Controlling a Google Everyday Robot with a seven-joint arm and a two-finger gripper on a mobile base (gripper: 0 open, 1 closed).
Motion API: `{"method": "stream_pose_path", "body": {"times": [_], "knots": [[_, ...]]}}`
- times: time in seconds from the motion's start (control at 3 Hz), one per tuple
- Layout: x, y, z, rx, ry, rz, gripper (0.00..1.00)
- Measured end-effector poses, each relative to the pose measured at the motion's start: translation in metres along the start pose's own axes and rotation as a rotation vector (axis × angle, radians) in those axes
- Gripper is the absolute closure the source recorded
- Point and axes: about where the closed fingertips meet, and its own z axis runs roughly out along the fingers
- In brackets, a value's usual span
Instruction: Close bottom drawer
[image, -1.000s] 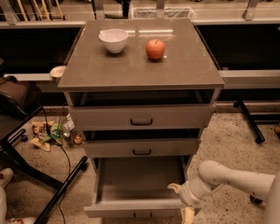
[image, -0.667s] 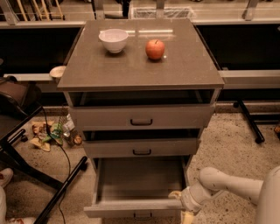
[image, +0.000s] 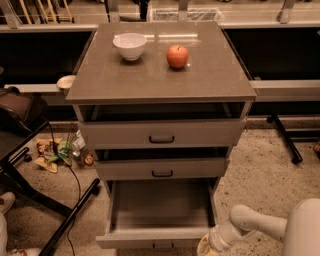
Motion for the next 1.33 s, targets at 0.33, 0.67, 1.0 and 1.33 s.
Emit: {"method": "stream_pose_path", "body": {"times": [0.33, 0.67, 1.0, 1.33], "knots": [[0.018, -0.008, 0.014, 0.016, -0.003, 0.033, 0.94], [0.019, -0.009, 0.015, 0.017, -0.003, 0.034, 1.0], [0.021, -0.013, 0.022, 0.03, 0.009, 0.018, 1.0], [0.026, -0.025, 0.028, 0.072, -0.005, -0.013, 1.0]]}}
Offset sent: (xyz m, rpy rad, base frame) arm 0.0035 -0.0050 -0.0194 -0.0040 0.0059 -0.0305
